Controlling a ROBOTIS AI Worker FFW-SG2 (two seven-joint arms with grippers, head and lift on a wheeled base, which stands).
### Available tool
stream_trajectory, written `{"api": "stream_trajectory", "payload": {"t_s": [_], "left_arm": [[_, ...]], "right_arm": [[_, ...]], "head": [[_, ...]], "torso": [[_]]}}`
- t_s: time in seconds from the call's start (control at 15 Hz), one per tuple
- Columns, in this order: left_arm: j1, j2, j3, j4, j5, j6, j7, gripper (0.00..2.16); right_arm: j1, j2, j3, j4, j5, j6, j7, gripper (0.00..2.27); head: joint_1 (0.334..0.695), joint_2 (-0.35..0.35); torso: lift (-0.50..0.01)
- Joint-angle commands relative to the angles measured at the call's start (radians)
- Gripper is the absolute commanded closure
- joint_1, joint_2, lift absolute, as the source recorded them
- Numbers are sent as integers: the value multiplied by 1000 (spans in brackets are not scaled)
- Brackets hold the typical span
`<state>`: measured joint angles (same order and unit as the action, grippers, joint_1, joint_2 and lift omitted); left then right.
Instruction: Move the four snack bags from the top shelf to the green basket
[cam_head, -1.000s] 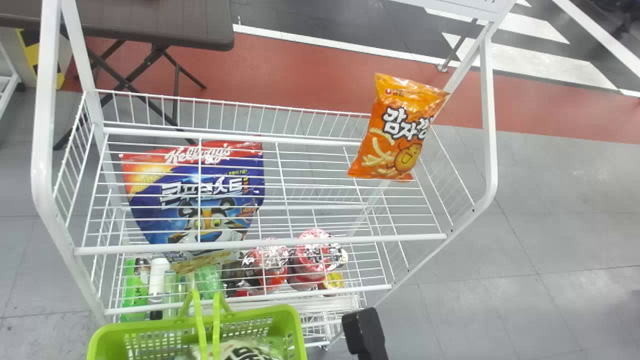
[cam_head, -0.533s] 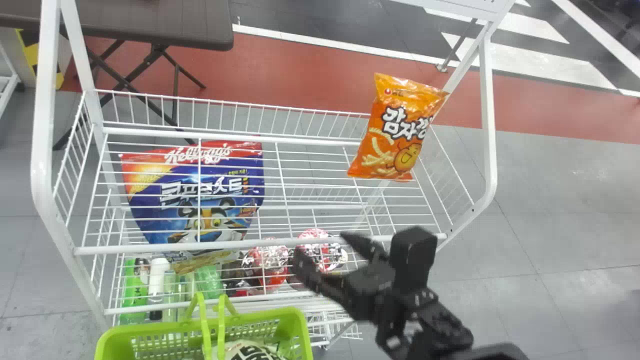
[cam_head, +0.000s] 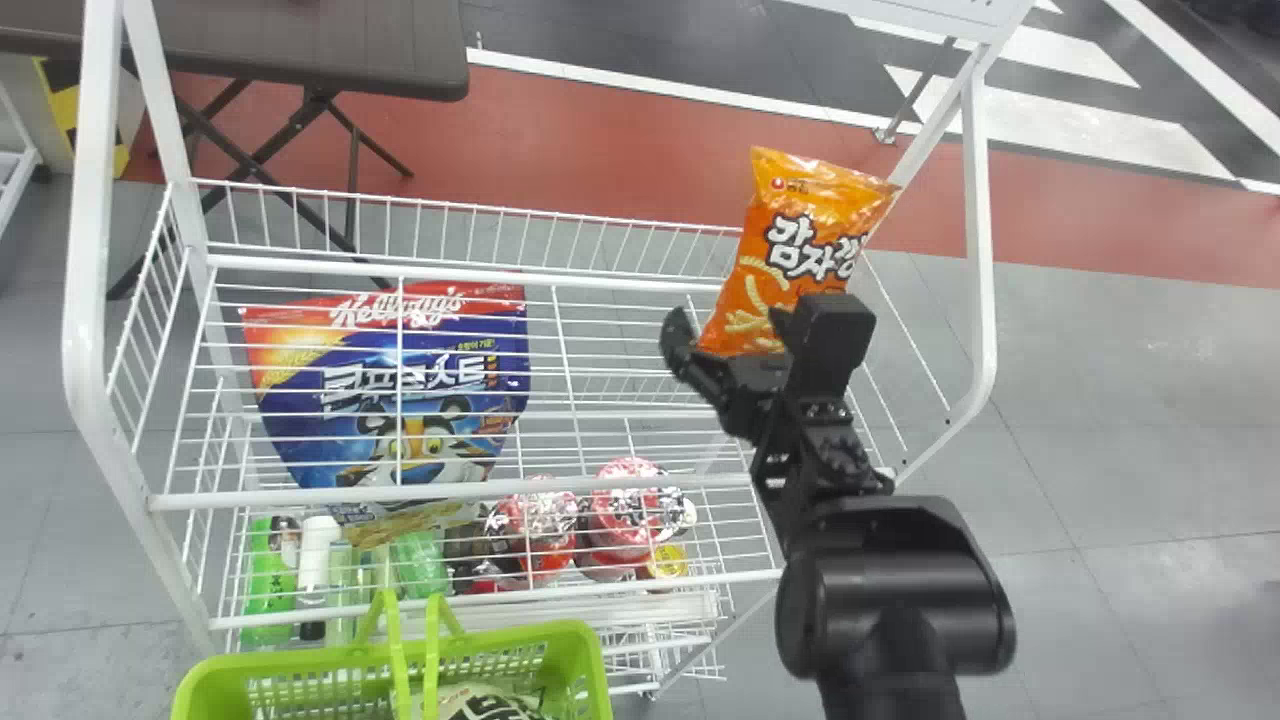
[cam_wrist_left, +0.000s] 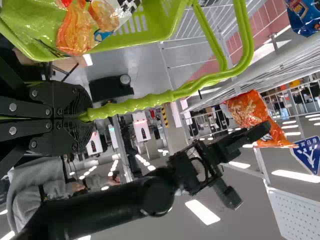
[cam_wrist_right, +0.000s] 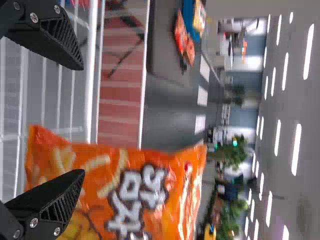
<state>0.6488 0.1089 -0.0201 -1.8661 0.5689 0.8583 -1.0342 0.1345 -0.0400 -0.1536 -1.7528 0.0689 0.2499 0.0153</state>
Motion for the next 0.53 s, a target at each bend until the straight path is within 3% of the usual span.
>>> {"api": "stream_trajectory", "payload": {"t_s": [0.0,0.2,0.33,0.4,0.47], "left_arm": [[-3,0,0,2,0,0,2,1663],[-9,-2,2,5,0,0,10,1663],[-12,-2,0,7,-1,0,14,1663],[-12,-2,2,7,-1,0,20,1663],[-12,-2,5,5,-1,0,23,1663]], "right_arm": [[-72,0,-38,87,29,-36,-44,90],[-184,-3,-89,220,34,-2,-51,90],[-230,-14,-92,285,40,7,11,97],[-239,-20,-92,302,40,7,64,309],[-243,-18,-103,308,39,10,101,950]], "head": [[695,-350],[695,-350],[695,-350],[695,-350],[695,-350]], "torso": [[0],[0],[0],[0],[0]]}}
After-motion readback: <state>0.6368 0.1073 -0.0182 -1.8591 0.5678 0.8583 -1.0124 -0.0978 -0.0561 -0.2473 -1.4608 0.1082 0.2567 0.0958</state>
